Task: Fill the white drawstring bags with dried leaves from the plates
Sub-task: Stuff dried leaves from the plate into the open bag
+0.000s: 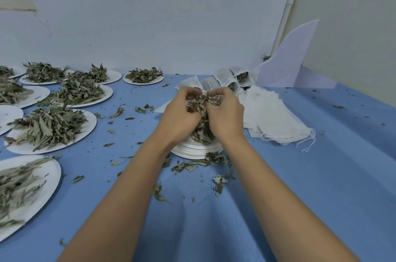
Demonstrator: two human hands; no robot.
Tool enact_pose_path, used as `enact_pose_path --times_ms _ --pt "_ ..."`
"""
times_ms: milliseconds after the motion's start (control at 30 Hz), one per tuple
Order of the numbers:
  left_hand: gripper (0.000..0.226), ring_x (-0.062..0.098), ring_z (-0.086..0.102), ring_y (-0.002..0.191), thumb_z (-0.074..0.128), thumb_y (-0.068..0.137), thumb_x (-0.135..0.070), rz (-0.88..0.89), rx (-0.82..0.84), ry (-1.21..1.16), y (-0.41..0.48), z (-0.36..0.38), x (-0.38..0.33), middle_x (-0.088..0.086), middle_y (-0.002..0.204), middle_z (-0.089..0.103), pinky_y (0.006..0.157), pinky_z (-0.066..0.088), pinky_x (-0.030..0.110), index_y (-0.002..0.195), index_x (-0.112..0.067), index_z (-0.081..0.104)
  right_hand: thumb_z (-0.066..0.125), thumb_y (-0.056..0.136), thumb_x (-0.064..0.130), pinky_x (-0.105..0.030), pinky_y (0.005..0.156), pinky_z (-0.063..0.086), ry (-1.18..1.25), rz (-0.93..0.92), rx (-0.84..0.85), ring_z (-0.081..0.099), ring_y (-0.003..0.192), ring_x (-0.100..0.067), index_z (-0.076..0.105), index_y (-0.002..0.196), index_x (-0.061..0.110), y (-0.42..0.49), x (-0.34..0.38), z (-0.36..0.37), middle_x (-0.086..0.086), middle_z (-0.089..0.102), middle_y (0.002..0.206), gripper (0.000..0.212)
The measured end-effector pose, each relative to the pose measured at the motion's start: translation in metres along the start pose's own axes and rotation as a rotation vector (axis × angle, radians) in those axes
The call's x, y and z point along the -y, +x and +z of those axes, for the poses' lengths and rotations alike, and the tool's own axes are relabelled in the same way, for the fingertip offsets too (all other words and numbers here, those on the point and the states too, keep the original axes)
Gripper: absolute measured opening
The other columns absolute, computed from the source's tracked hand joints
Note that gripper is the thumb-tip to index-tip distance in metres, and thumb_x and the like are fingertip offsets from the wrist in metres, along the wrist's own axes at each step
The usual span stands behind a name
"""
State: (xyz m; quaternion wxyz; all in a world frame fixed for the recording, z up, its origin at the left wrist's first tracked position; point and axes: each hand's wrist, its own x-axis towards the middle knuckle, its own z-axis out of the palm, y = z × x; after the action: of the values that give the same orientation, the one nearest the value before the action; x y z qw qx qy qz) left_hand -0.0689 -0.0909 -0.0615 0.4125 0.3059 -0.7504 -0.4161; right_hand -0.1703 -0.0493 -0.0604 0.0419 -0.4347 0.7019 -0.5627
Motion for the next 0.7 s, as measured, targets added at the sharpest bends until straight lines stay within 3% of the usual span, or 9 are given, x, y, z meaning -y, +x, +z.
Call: enact_pose_path --times_ms 100,167,233,267,333,400,500,633,700 --pt "0.035 -0.008 0.049 0.05 0.043 0.084 0.005 -0.097 -0.057 -0.209 0.003 -0.001 -0.004 -0.012 0.093 0.053 0.054 0.042 0.01 0.106 -0.021 0.051 0.062 0.088 0.011 -0.002 0.049 0.036 0.053 0.04 0.006 0.047 0.051 0.01 0.052 0.103 0.015 0.002 -0.001 0.0 0.017 0.045 0.074 0.018" --pt "0.021 0.0 0.051 0.061 0.046 0.09 -0.006 -0.171 -0.091 -0.291 0.005 -0.002 -0.006 -0.008 0.084 0.053 0.066 0.045 0.018 0.103 -0.021 0.054 0.063 0.089 0.015 -0.003 0.048 0.036 0.096 0.071 0.036 0.048 0.051 0.014 0.05 0.101 0.015 0.001 0.0 0.002 0.014 0.046 0.076 0.018" --pt "0.009 0.002 0.056 0.073 0.056 0.092 -0.024 -0.212 -0.089 -0.297 0.006 -0.002 -0.005 -0.008 0.088 0.058 0.069 0.045 0.019 0.101 -0.023 0.057 0.061 0.091 0.021 -0.005 0.054 0.04 0.125 0.12 0.092 0.052 0.062 0.009 0.052 0.103 0.016 0.001 0.002 0.002 0.01 0.053 0.085 0.016" --pt "0.014 0.002 0.059 0.08 0.061 0.09 -0.029 -0.217 -0.084 -0.289 0.006 -0.002 -0.003 -0.008 0.093 0.06 0.068 0.045 0.017 0.102 -0.022 0.058 0.059 0.092 0.022 -0.008 0.064 0.044 0.15 0.157 0.125 0.054 0.073 0.005 0.054 0.105 0.017 0.0 0.003 0.003 0.007 0.058 0.093 0.015" --pt "0.029 0.005 0.061 0.091 0.07 0.084 -0.034 -0.223 -0.096 -0.259 0.005 -0.001 0.001 -0.004 0.102 0.061 0.068 0.047 0.016 0.107 -0.021 0.058 0.053 0.092 0.02 -0.03 0.085 0.052 0.22 0.246 0.189 0.06 0.092 -0.01 0.057 0.108 0.017 0.0 0.006 0.004 0.001 0.063 0.105 0.017" --pt "0.035 0.009 0.062 0.095 0.073 0.08 -0.037 -0.226 -0.115 -0.248 0.004 -0.002 0.002 -0.001 0.105 0.061 0.073 0.049 0.019 0.108 -0.022 0.057 0.051 0.085 0.018 -0.042 0.09 0.052 0.304 0.321 0.24 0.064 0.098 -0.02 0.063 0.108 0.013 -0.002 0.01 0.005 -0.006 0.068 0.106 0.026" --pt "0.034 0.013 0.061 0.1 0.075 0.078 -0.036 -0.219 -0.134 -0.212 0.005 -0.002 0.003 0.002 0.109 0.059 0.083 0.051 0.027 0.103 -0.026 0.055 0.047 0.075 0.021 -0.042 0.087 0.052 0.481 0.447 0.239 0.066 0.096 -0.027 0.071 0.094 0.013 -0.002 0.013 0.004 -0.014 0.071 0.1 0.032" --pt "0.044 0.0 0.056 0.09 0.08 0.071 -0.035 -0.194 -0.141 -0.188 0.002 0.0 0.001 -0.012 0.1 0.052 0.067 0.046 0.016 0.102 -0.029 0.05 0.036 0.089 0.03 -0.04 0.082 0.052 0.649 0.521 0.222 0.066 0.091 -0.025 0.069 0.085 0.018 0.002 0.012 0.005 -0.01 0.07 0.094 0.036" --pt "0.045 0.003 0.058 0.091 0.08 0.072 -0.032 -0.179 -0.169 -0.137 0.002 0.003 0.003 -0.015 0.097 0.052 0.071 0.05 0.021 0.103 -0.028 0.049 0.037 0.092 0.039 -0.038 0.08 0.052 0.593 0.488 0.251 0.067 0.088 -0.024 0.068 0.086 0.019 0.001 0.013 0.007 -0.01 0.071 0.093 0.038"
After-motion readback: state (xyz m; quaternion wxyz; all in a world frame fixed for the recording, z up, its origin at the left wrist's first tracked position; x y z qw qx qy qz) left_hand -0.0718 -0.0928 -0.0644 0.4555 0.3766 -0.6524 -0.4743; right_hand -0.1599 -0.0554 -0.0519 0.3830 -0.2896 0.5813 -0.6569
